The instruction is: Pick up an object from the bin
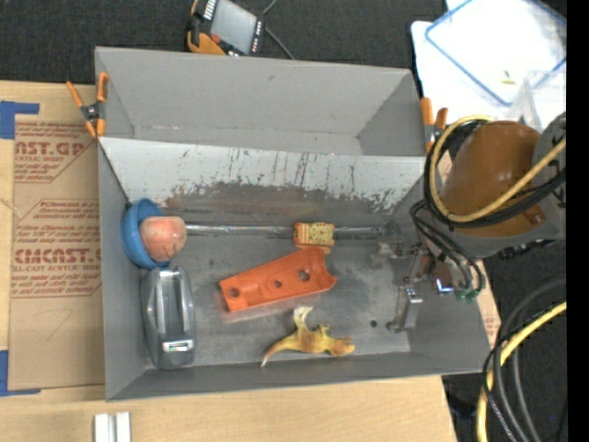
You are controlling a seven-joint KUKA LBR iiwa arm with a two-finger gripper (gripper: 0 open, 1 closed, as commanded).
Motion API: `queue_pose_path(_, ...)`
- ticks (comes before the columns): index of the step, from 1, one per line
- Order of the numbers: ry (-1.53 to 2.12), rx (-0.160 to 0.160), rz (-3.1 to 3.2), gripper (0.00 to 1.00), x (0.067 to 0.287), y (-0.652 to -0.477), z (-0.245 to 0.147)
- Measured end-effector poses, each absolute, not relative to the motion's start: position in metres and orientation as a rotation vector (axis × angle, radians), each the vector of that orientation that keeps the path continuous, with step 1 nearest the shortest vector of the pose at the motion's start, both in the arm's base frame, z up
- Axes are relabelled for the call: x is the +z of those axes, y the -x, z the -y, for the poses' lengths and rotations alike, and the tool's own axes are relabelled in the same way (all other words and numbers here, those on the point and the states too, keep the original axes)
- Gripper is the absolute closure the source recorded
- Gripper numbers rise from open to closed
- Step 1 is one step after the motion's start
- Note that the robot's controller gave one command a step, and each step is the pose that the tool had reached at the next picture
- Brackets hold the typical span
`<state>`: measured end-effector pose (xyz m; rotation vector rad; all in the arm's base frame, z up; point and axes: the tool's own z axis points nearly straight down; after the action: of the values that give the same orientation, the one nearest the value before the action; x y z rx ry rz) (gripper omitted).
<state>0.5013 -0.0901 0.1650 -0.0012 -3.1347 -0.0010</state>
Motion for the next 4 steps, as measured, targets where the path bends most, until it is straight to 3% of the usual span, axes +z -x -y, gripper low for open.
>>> queue_pose_path(1, -0.001, 0.001, 3.143, 0.0, 0.169, -0.503, 0.09)
queue_pose_path(2, -0.448, 0.0, 3.109, 0.0, 0.076, -0.507, -0.004)
queue_pose_path(3, -0.21, 0.005, 3.143, 0.0, 0.14, -0.499, 0.011)
queue_pose_path(4, -0.708, -0.009, 3.057, 0.0, 0.099, -0.483, -0.037)
